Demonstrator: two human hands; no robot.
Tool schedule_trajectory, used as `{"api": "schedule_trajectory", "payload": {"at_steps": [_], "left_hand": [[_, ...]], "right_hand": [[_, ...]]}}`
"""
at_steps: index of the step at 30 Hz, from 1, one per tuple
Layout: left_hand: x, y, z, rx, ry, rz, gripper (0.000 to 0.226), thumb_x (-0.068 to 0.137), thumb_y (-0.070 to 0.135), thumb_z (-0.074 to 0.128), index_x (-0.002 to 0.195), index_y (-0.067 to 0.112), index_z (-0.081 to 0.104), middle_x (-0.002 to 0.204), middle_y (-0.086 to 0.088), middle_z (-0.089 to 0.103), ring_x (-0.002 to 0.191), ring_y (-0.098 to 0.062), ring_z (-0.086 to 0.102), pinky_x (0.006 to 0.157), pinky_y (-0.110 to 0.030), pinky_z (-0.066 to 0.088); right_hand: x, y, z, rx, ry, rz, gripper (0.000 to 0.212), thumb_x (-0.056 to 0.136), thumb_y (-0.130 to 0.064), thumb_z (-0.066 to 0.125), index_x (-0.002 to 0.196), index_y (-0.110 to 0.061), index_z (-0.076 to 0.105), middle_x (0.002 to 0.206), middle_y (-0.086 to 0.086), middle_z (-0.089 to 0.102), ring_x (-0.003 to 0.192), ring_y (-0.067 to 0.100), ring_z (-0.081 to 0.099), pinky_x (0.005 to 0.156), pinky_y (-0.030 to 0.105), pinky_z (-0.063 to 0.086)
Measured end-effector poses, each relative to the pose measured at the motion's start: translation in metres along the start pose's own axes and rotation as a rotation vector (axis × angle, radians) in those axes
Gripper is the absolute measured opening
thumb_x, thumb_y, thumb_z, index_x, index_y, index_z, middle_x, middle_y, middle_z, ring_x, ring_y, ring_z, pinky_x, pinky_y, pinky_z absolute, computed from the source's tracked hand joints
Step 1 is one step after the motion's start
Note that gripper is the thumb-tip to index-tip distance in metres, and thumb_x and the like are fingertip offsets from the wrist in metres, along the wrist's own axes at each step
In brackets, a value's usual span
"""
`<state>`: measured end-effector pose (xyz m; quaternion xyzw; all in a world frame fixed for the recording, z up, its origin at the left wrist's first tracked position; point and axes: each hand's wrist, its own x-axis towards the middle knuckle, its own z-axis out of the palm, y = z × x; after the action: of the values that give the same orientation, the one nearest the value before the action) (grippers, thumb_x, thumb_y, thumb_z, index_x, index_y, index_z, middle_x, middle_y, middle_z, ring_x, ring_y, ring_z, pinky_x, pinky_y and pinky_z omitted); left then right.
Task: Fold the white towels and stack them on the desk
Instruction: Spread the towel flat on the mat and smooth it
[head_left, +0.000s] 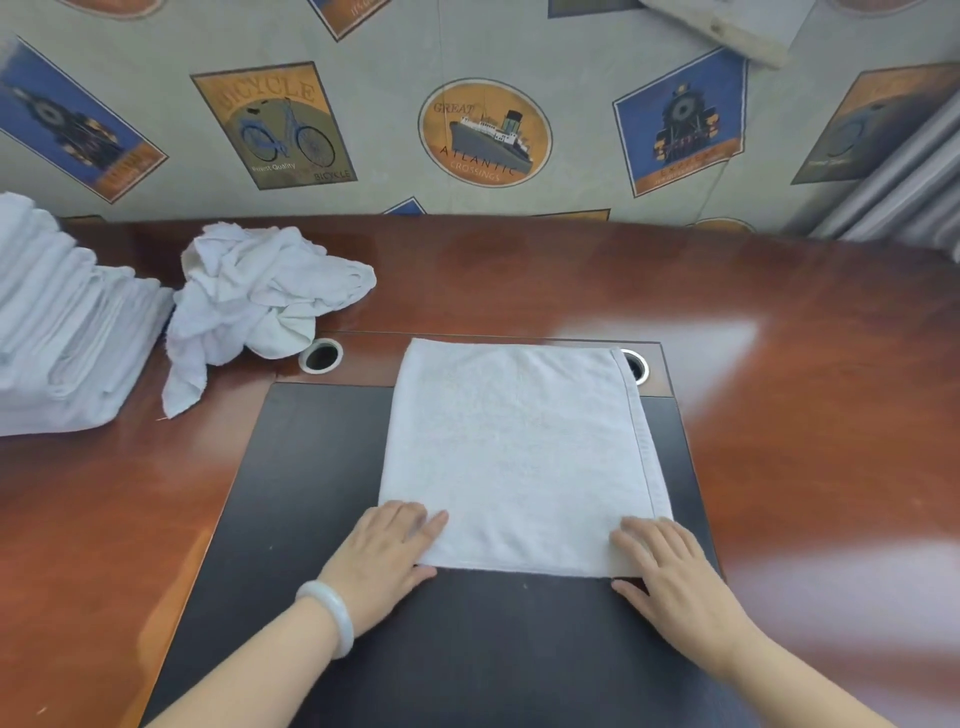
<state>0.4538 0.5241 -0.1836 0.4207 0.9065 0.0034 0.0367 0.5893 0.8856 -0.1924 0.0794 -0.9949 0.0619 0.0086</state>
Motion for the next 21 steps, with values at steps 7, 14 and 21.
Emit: {"api": "schedule_trajectory", "payload": {"at_steps": [7,14,21], "left_hand": [[0.009,0.005,-0.019,0.160,-0.025,0.049,0.062,0.034,-0.006,0.068,0.092,0.014,0.061,0.075,-0.001,0.054,0.059,-0.019,0.051,0.048,-0.027,0.046],[-0.006,0.003,-0.067,-0.451,-0.741,-0.055,0.034,0.084,0.011,0.046,0.112,0.027,0.057,0.098,0.014,0.050,0.082,-0.008,0.048,0.071,-0.019,0.037],[0.035,-0.061,-0.081,-1.073,-0.460,-0.568,0.025,0.086,0.027,0.061,0.109,0.034,0.066,0.107,0.003,0.062,0.093,-0.010,0.060,0.080,-0.020,0.048]], "right_hand": [[0.016,0.001,-0.021,-0.122,-0.065,-0.007,0.038,0.057,0.002,0.041,0.086,-0.022,0.044,0.088,-0.002,0.052,0.074,0.022,0.049,0.070,0.029,0.027],[0.011,0.010,-0.055,0.326,-0.717,0.254,0.027,0.067,-0.008,0.032,0.072,-0.033,0.040,0.071,-0.009,0.045,0.066,0.016,0.043,0.058,0.031,0.034],[0.075,0.038,-0.079,0.733,-0.339,0.587,0.021,0.086,-0.008,0.059,0.089,-0.028,0.067,0.079,-0.005,0.064,0.069,0.012,0.055,0.062,0.025,0.039]]}}
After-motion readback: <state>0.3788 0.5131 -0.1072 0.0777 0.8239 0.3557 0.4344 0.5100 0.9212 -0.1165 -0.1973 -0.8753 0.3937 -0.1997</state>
